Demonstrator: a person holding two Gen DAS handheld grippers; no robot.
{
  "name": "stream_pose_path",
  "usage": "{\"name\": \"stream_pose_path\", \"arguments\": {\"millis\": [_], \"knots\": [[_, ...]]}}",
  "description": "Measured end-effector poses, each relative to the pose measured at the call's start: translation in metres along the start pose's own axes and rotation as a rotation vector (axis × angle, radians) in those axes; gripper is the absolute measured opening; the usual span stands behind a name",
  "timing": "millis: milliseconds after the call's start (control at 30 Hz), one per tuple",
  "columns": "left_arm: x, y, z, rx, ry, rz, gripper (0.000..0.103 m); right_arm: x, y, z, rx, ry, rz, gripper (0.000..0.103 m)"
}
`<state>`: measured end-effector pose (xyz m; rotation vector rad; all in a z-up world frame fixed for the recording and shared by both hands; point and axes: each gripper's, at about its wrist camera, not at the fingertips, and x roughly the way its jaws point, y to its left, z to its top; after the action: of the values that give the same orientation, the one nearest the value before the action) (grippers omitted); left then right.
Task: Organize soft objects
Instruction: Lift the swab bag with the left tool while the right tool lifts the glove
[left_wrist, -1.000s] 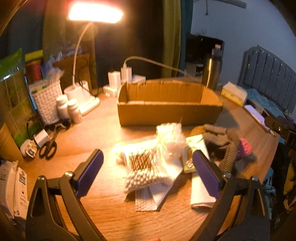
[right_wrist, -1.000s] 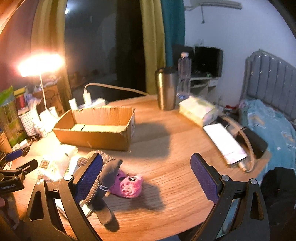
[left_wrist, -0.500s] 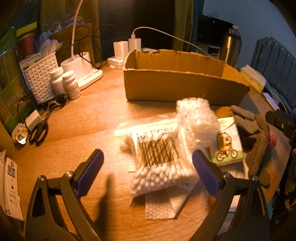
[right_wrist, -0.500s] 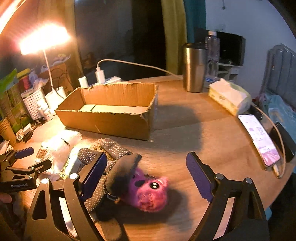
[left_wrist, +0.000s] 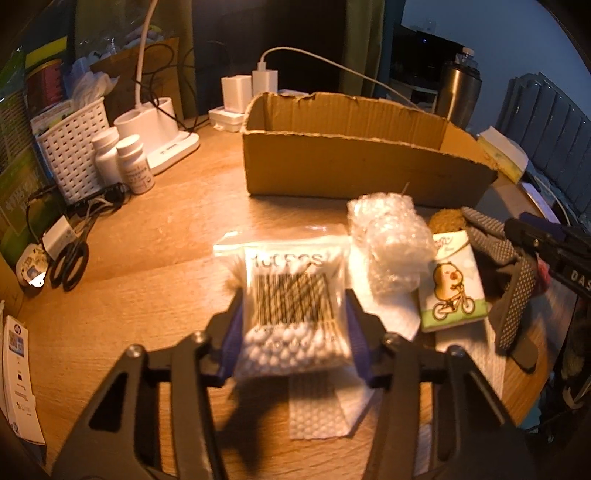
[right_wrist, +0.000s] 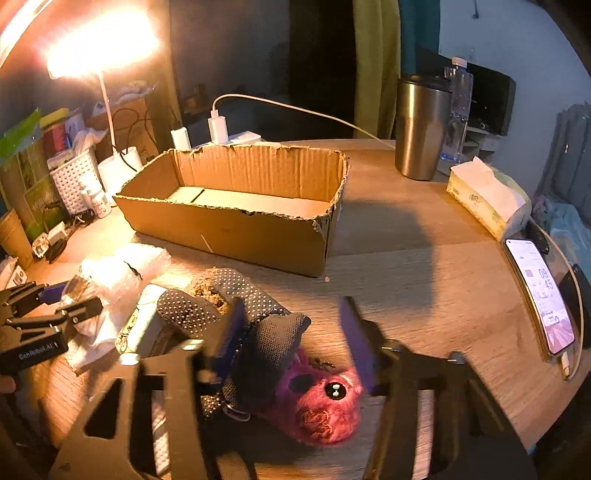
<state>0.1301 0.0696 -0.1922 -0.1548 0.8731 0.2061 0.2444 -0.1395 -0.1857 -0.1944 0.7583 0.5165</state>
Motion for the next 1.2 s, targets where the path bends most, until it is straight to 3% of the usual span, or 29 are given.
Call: {"name": "stream_pose_path", "arguments": {"millis": [67,233,533,600,667,700,867,900,933,1033,1200], "knots": [[-0.001,0.001,0.0,-0.006,0.001,-0.015,0.047,0.0,0.001,0.0,-0.009,0.002,0.007,0.022],[-0.008,0.005,0.002,-0.029,-0.007,-0.036,0.044,-0.005,0.004,0.003,-0.036,-0.011,0.001,0.009],[-0.038,0.007,0.01,-0.035,-0.096,-0.065,0.044,-0.026,-0.003,0.012,-0.015,-0.059,0.0,0.009],[-0.043,0.007,0.01,-0.036,-0.11,-0.07,0.044,-0.025,-0.007,0.011,0.012,-0.039,0.02,0.022],[-0.048,0.008,0.009,-0.037,-0.12,-0.075,0.044,-0.021,-0.007,0.007,0.022,-0.012,0.025,0.044],[-0.05,0.009,0.009,-0.038,-0.125,-0.078,0.044,-0.019,-0.007,0.003,0.024,0.0,0.027,0.046],[-0.061,0.01,0.01,-0.04,-0.155,-0.083,0.044,-0.007,0.004,-0.008,0.019,0.055,0.048,0.046],[-0.064,0.009,0.011,-0.039,-0.163,-0.085,0.044,-0.006,0.005,-0.009,0.012,0.058,0.049,0.043],[-0.066,0.008,0.011,-0.038,-0.17,-0.087,0.044,-0.005,0.008,-0.01,-0.003,0.061,0.044,0.031],[-0.071,0.006,0.015,-0.028,-0.191,-0.092,0.044,-0.005,0.013,-0.012,-0.037,0.059,0.054,0.021],[-0.081,0.002,0.022,-0.014,-0.225,-0.102,0.044,-0.014,0.018,-0.01,-0.073,0.035,0.056,0.018]]}}
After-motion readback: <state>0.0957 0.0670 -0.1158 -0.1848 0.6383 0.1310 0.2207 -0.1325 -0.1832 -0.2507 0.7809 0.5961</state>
